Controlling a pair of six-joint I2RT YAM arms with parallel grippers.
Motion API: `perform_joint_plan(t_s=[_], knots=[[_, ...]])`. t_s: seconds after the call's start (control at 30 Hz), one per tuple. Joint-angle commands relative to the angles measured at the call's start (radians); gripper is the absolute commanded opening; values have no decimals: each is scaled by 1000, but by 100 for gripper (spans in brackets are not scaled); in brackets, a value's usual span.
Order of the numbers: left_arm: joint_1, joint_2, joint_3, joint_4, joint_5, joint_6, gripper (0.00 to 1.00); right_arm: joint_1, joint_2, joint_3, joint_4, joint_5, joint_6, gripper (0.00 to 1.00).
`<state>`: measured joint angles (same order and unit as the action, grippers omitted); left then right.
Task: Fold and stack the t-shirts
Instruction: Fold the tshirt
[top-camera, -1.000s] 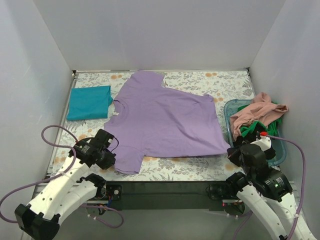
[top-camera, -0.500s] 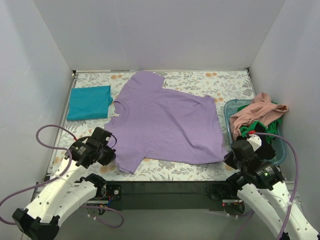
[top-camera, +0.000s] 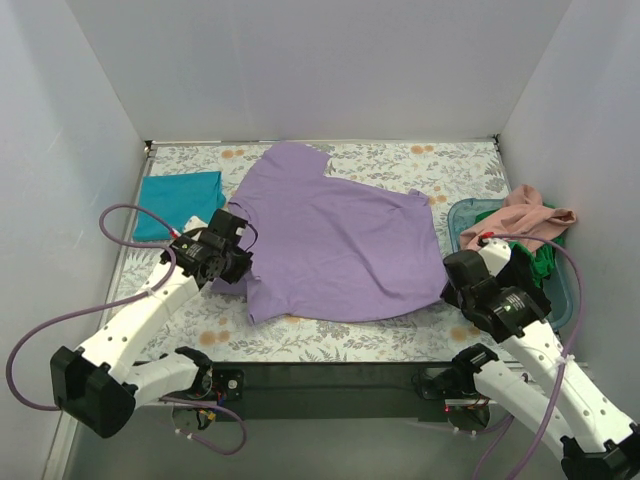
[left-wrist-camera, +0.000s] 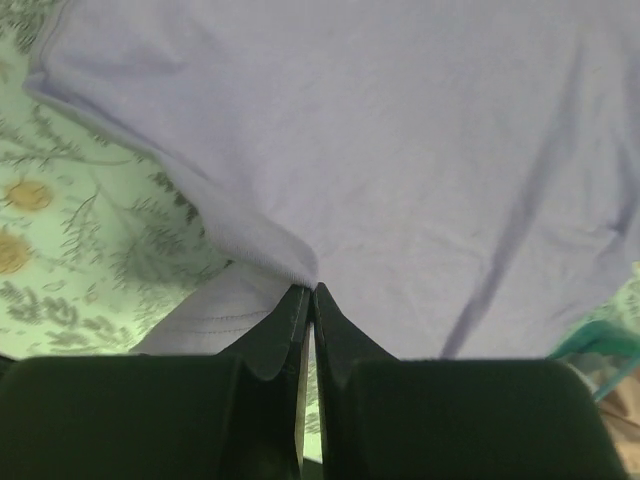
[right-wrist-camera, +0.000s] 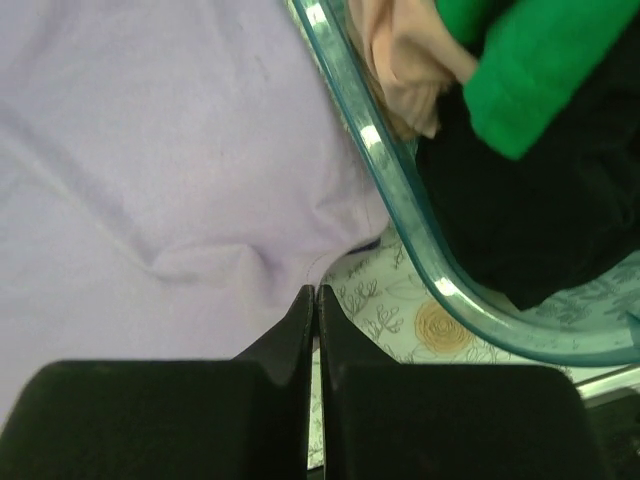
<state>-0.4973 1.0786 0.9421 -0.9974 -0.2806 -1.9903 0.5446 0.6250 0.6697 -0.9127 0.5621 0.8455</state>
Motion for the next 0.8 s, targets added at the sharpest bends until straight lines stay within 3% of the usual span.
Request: perform_joint_plan(t_s=[0.0, 0.23, 0.47, 0.77], knots=[[16, 24, 72, 62, -104, -145, 0, 0, 68, 77, 113, 97, -65, 1], [112, 142, 135, 212, -68, -59, 0, -12, 235, 162, 233, 153, -167, 1], [230, 305, 207, 333, 43, 1, 0, -104, 384, 229, 356, 147, -253, 1], [286, 526, 340, 479, 47, 79, 0, -262, 579, 281, 540, 6, -381, 1]])
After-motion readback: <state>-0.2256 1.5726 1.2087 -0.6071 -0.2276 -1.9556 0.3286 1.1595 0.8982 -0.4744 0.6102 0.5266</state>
